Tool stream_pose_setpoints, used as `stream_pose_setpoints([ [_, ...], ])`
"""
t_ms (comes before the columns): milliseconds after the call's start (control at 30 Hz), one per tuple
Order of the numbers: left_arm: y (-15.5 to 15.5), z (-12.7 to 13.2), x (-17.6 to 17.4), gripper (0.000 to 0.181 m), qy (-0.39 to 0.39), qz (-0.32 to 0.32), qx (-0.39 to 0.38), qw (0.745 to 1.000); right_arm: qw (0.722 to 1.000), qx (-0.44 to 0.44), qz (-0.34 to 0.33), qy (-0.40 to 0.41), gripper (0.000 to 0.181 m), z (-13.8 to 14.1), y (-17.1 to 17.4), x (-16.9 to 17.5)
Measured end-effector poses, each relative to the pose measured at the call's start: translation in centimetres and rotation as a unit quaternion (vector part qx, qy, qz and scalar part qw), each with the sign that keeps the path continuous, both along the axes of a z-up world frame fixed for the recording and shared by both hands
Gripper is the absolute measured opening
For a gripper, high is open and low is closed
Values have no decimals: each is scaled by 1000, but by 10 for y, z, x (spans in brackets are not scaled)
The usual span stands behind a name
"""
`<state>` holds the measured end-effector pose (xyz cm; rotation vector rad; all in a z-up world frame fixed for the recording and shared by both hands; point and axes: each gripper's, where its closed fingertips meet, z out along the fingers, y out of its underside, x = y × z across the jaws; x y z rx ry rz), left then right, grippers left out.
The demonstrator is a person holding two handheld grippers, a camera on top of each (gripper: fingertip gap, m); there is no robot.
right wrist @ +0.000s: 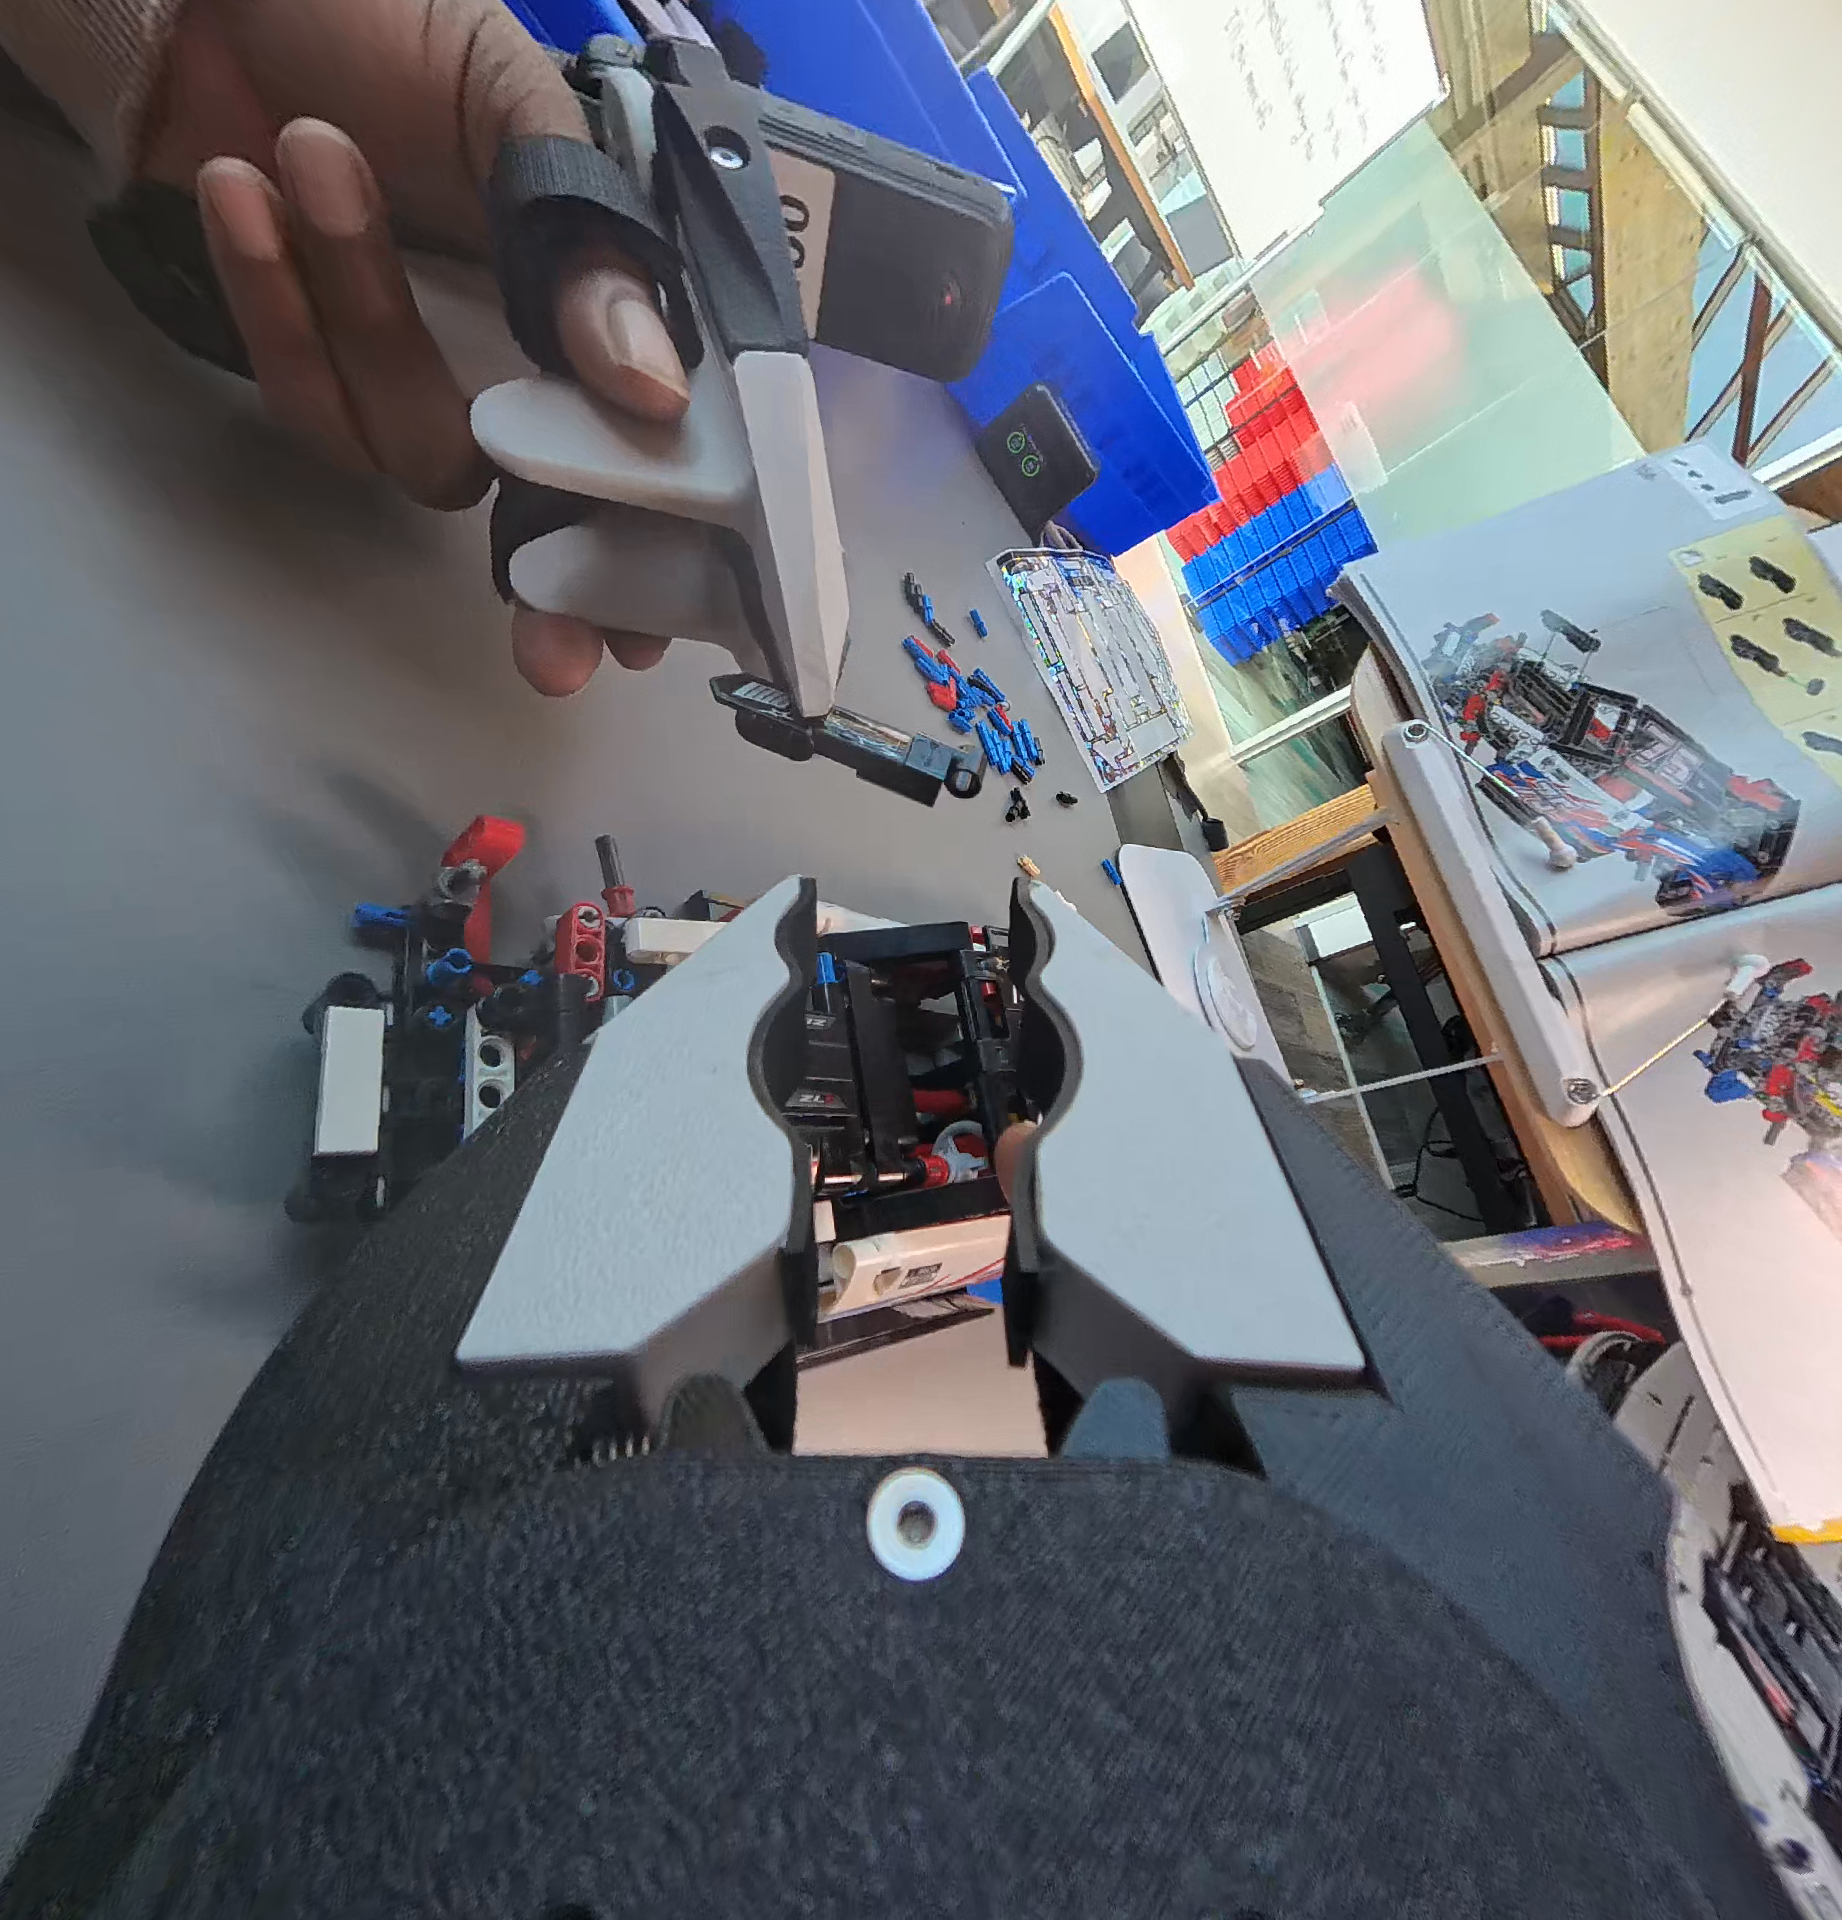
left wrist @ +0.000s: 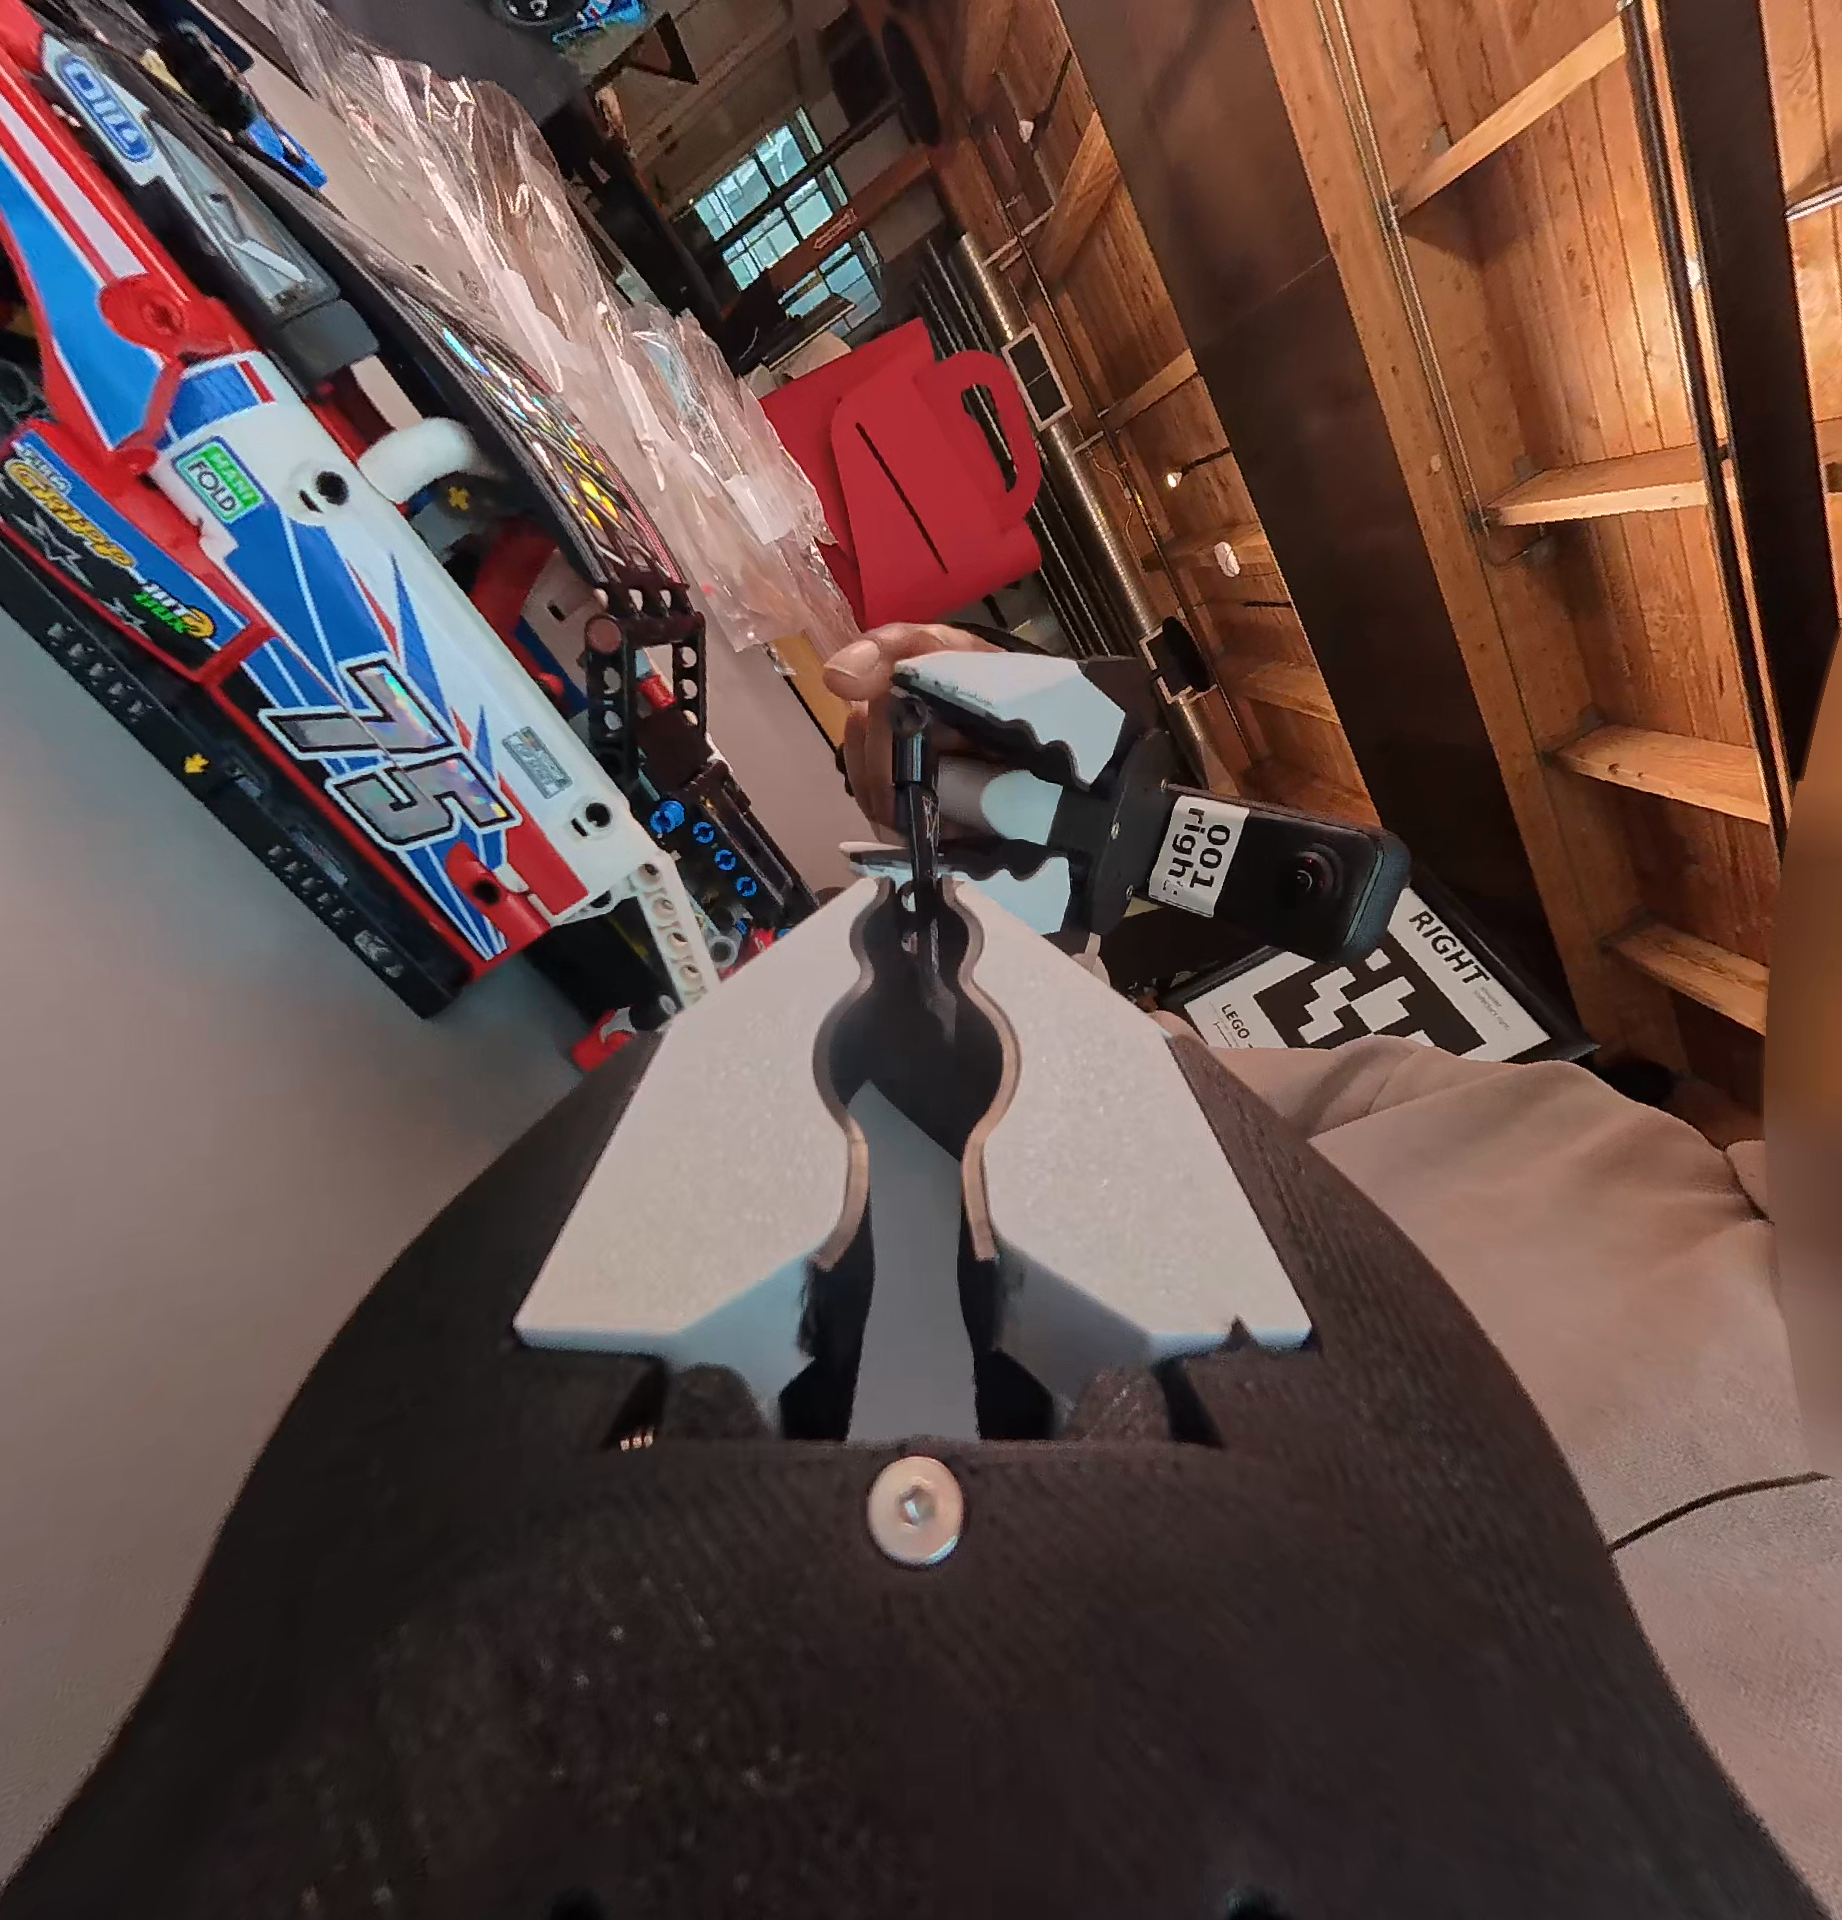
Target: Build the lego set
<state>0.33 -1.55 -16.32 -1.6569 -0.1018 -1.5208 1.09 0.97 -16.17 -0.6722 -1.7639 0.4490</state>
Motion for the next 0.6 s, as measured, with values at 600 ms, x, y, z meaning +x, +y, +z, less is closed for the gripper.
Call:
stream_pose_setpoints([
  [600, 12, -10, 0, 5, -19, 62, -42, 997, 982, -174, -50, -47, 73, -5, -16, -12],
])
